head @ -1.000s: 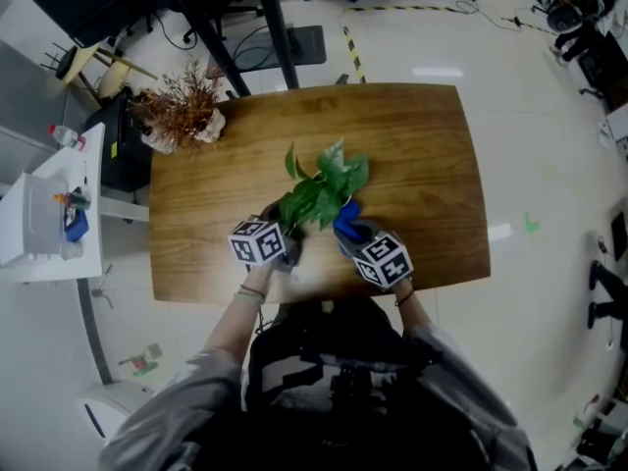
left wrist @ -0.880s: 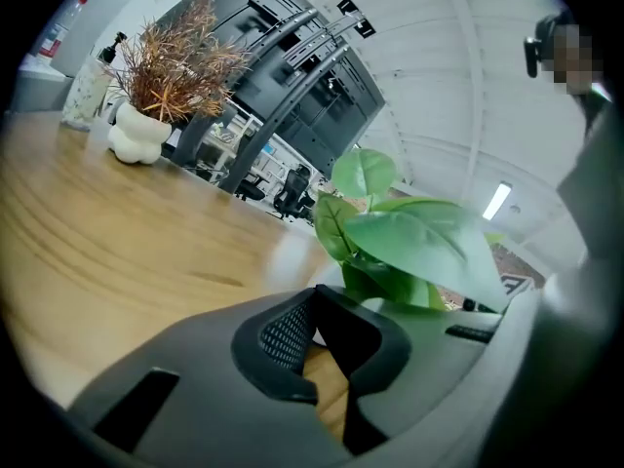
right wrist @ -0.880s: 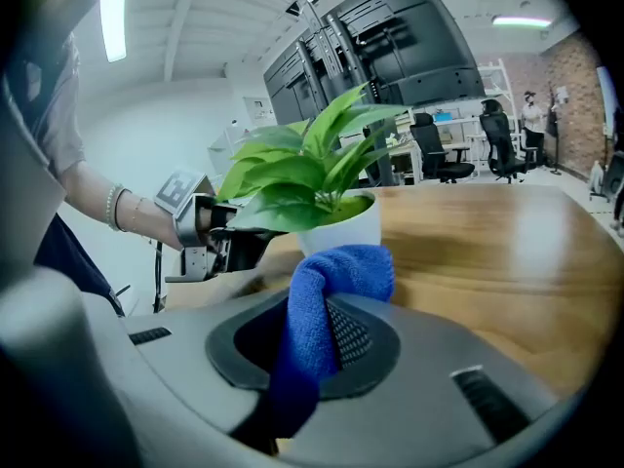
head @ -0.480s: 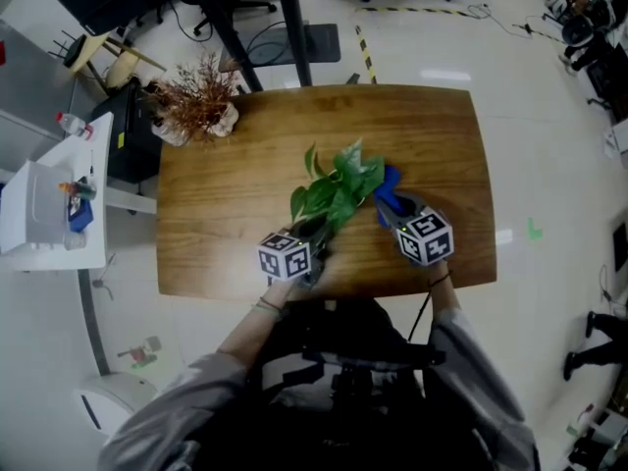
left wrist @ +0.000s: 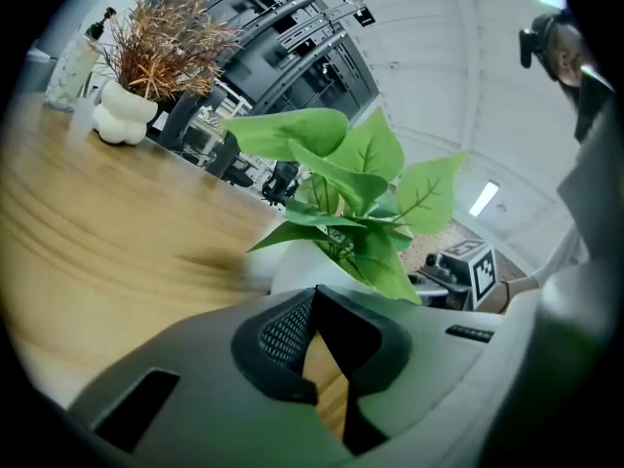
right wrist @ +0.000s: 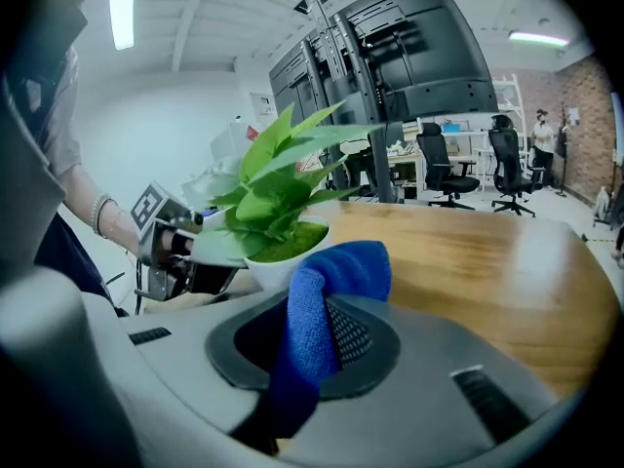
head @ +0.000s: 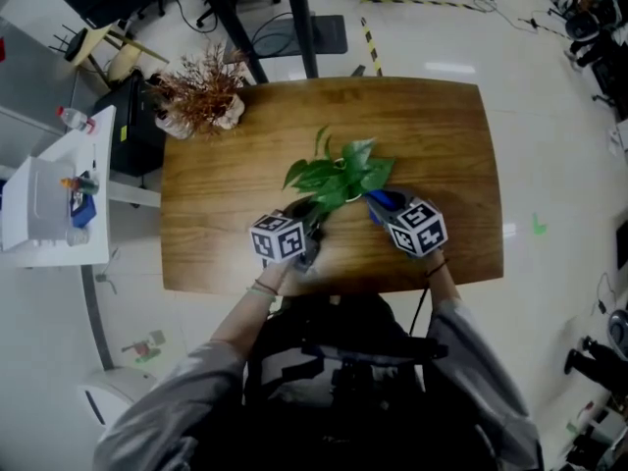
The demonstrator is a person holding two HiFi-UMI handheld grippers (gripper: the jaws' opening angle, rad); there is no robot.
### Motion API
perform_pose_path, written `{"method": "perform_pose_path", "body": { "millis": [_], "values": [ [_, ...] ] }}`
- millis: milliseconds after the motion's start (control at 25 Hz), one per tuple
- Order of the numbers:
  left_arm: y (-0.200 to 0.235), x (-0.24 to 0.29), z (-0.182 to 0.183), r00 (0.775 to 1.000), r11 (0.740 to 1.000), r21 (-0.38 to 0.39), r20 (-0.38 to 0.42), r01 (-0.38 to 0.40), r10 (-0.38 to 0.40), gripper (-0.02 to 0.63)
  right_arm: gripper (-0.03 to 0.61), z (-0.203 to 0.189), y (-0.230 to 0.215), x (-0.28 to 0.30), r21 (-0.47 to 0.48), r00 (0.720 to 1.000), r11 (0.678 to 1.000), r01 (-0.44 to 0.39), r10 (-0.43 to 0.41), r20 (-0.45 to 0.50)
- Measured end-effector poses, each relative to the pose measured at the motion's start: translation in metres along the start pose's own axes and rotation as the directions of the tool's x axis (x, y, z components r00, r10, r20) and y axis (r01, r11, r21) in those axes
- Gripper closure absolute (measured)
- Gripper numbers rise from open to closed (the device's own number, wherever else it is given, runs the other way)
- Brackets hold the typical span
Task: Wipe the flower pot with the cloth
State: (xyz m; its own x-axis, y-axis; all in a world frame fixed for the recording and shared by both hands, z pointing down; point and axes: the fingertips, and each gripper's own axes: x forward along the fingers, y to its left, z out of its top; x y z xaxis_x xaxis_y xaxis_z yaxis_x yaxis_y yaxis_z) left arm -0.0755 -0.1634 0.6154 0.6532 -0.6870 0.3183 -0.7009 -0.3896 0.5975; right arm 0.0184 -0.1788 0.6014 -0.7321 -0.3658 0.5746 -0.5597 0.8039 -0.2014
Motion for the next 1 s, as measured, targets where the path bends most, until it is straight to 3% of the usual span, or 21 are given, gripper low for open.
{"method": "perform_pose_path", "body": {
  "millis": [400,600,840,1000],
  "values": [
    [0.054,-0.004,0.043,0.997,0.998,-0.008,0.051,-0.066,0.066,0.609,0.523,-0.008,0.052,0.044,0.092,1.000,0.995,-0.026,0.027,-0.004],
    [0.054,-0.007,0.046,0.998,0.999,0.013,0.034,-0.044,0.043,0.609,0.523,-0.007,0.052,0.047,0.165,0.999,0.986,0.031,-0.033,0.014],
    [0.036,-0.037,0.033,1.000,0.999,0.052,0.006,-0.014,0.014,0.609,0.523,0.008,0.054,0.019,0.346,0.980,0.930,0.121,-0.167,0.108],
    [0.021,-0.053,0.018,0.999,0.994,0.110,-0.035,0.014,-0.010,0.609,0.523,0.014,0.065,0.011,0.419,0.964,0.898,0.135,-0.217,0.156]
  ]
}}
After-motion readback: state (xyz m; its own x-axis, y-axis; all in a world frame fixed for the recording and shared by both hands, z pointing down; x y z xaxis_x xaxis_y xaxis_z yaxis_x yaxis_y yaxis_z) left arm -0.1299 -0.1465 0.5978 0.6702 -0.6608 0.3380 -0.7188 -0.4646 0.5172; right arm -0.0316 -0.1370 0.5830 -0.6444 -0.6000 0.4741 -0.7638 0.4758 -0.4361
